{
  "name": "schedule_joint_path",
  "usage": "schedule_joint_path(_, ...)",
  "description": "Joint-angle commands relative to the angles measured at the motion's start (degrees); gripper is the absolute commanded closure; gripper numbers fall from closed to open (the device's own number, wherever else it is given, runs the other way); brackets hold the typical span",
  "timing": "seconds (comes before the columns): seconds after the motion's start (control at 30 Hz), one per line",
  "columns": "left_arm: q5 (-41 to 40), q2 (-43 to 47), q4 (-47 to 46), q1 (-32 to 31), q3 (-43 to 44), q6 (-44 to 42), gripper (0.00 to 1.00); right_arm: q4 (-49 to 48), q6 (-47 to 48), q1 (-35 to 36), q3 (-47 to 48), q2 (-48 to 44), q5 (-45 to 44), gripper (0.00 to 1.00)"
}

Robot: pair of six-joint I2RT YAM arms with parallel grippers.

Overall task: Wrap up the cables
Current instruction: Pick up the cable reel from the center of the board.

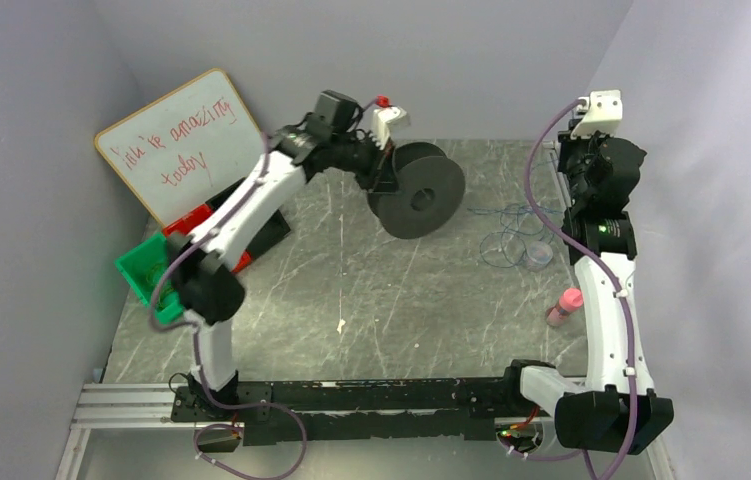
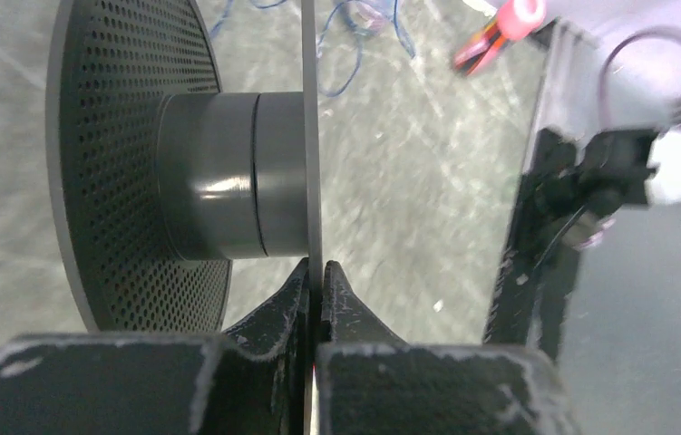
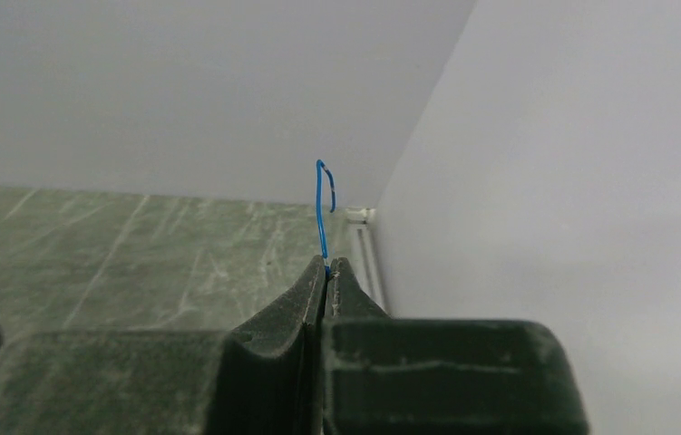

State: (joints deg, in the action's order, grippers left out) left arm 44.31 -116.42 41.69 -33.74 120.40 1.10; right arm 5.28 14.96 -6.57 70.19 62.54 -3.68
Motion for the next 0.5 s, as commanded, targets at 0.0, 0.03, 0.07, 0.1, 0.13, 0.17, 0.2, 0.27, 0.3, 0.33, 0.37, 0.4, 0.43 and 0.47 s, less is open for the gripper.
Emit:
schedule_joint_path(0.0, -13.17, 15.17, 8.86, -3.29, -9.22, -21.28, 0.97, 5.16, -3.71, -0.2, 2.59, -1.85, 10.67, 1.0)
schedule_joint_path(0.03, -15.67, 17.36, 10.28, -4.27, -11.0, -24.78, 0.97, 5.88, -4.21, -0.2, 2.29, -2.45, 16.5, 1.0)
schedule_joint_path(0.07, -18.37, 19.26, 11.39, -4.66, -13.18, -27.71, 0.97, 6.22, -4.89, -0.2, 1.53, -2.85, 19.54, 1.0)
schedule_joint_path(0.1, -19.99, 21.59, 12.4, -4.95, -15.39, -30.74, 0.98, 6.42, -6.69, -0.22, 0.58, -3.52, 23.91, 1.0)
schedule_joint_path(0.13, -21.86, 23.73, 13.79, -4.9, -17.64, -33.86, 0.98, 6.79, -8.28, -0.22, -0.23, -3.85, 29.77, 1.0)
schedule_joint_path(0.17, -24.14, 26.14, 14.43, -4.74, -20.71, -36.56, 0.97, 7.01, -9.89, -0.14, -1.1, -4.08, 34.56, 1.0)
schedule_joint_path(0.2, -26.03, 27.7, 14.77, -4.42, -22.87, -38.67, 0.97, 6.67, -11.91, -0.11, -2.22, -3.98, 39.17, 1.0)
schedule_joint_path(0.27, -30.06, 30.39, 13.72, -3.48, -26.96, -41.42, 0.97, 4.85, -16.54, -0.07, -3.69, -3.17, 46.71, 1.0)
schedule_joint_path(0.3, -31.03, 31.8, 12.57, -2.86, -28.63, -42.31, 0.97, 3.17, -19.56, -0.03, -3.97, -2.24, 50.33, 1.0)
schedule_joint_path(0.33, -31.99, 32.99, 11.31, -2.47, -30.16, -42.7, 0.98, 1.53, -22.36, 0.02, -4.4, -1.23, 53.4, 1.0)
schedule_joint_path(0.37, -32.53, 33.88, 10.46, -1.95, -30.9, -42.69, 0.97, 0.14, -24.88, 0.36, -4.32, 0.07, 55.86, 1.0)
schedule_joint_path(0.4, -32.49, 34.6, 9.74, -1.52, -31.49, -43.05, 0.97, -0.95, -27.13, 0.86, -4.09, 1.4, 58.04, 1.0)
schedule_joint_path(0.43, -33.61, 35.32, 8.96, -1.51, -32.19, -43.62, 0.97, -1.43, -28.74, 1.5, -3.81, 2.71, 59.63, 1.0)
schedule_joint_path(0.47, -34.62, 36.04, 8.01, -1.52, -32.7, -44.16, 0.97, -1.99, -30.26, 2.12, -3.78, 3.82, 61.24, 1.0)
